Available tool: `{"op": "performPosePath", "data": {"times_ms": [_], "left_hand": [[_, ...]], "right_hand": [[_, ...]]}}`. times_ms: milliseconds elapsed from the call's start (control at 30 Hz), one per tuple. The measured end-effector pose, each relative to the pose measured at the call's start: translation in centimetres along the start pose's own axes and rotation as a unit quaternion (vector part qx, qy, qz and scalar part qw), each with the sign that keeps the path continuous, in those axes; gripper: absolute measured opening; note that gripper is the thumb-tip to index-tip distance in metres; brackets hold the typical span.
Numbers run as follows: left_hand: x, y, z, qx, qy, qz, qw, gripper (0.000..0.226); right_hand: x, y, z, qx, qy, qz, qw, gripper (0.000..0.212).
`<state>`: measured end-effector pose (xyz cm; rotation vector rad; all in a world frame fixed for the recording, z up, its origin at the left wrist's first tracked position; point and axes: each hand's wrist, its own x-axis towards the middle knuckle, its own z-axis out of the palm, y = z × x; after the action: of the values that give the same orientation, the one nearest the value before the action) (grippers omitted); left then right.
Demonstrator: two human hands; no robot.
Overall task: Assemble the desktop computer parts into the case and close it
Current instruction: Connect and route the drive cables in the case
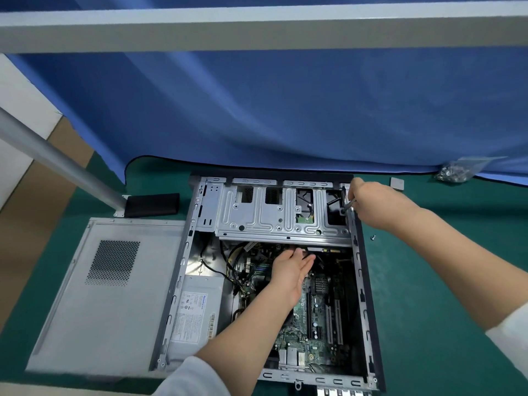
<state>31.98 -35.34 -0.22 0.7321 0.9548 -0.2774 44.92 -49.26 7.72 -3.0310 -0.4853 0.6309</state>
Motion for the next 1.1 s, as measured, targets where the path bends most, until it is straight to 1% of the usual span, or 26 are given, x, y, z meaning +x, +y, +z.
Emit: {"op": "performPosePath", "data": {"times_ms": [67, 167, 300, 400, 467, 533, 633, 667, 733, 833, 867, 967, 1033, 1067, 1100], "left_hand": [[0.1, 0.0, 0.2, -0.004, 0.008, 0.002, 1.000, 0.045], [0.4, -0.1, 0.4, 0.021, 0.020, 0.000, 1.000, 0.037], [1.0, -0.5, 0.7, 0.039, 0.046, -0.012, 0.998, 0.037], [1.0, -0.6, 0.9, 0.042, 0.048, -0.011, 0.998, 0.042], [0.9, -0.5, 1.0, 0.040, 0.048, -0.009, 0.998, 0.045], [1.0, -0.3, 1.1, 0.039, 0.056, -0.007, 0.998, 0.046], [1.3, -0.3, 1.2, 0.039, 0.067, -0.003, 0.997, 0.048], [1.3, -0.3, 1.2, 0.043, 0.069, 0.000, 0.997, 0.048], [1.4, -0.3, 1.1, 0.057, 0.071, 0.005, 0.996, 0.046], [1.6, -0.5, 1.1, 0.065, 0.075, 0.011, 0.995, 0.042], [1.6, -0.6, 1.1, 0.065, 0.078, 0.013, 0.995, 0.041], [1.7, -0.6, 1.1, 0.068, 0.083, 0.012, 0.994, 0.039], [1.8, -0.5, 1.1, 0.067, 0.084, 0.010, 0.994, 0.038], [1.8, -0.5, 1.1, 0.063, 0.084, 0.010, 0.994, 0.038], [1.8, -0.5, 1.1, 0.059, 0.084, 0.011, 0.995, 0.039]], "right_hand": [[0.1, 0.0, -0.1, -0.010, -0.001, -0.004, 1.000, 0.019], [0.3, -0.1, -0.2, -0.025, -0.001, -0.005, 1.000, 0.017], [0.4, -0.4, -0.2, -0.032, -0.004, -0.007, 0.999, 0.015], [0.3, -0.5, -0.4, -0.041, 0.002, -0.010, 0.999, 0.006], [0.3, -0.5, -0.5, -0.059, 0.010, -0.011, 0.998, 0.011], [0.2, -0.6, -0.6, -0.082, 0.023, -0.013, 0.996, 0.011], [0.2, -0.7, -0.8, -0.123, 0.028, -0.015, 0.992, 0.028], [0.2, -0.6, -0.8, -0.126, 0.028, -0.014, 0.992, 0.030], [0.1, -0.5, -0.8, -0.105, 0.018, -0.011, 0.994, 0.026], [0.2, -0.6, -0.8, -0.048, -0.019, -0.010, 0.999, 0.012], [0.2, -0.6, -0.8, -0.047, -0.023, -0.011, 0.999, 0.012], [0.3, -0.6, -0.8, -0.075, 0.000, -0.013, 0.997, 0.015], [0.4, -0.6, -0.8, -0.115, 0.032, -0.020, 0.993, 0.009], [0.4, -0.7, -0.8, -0.138, 0.045, -0.027, 0.989, 0.010], [0.4, -0.9, -0.9, -0.156, 0.050, -0.032, 0.986, 0.017]]}}
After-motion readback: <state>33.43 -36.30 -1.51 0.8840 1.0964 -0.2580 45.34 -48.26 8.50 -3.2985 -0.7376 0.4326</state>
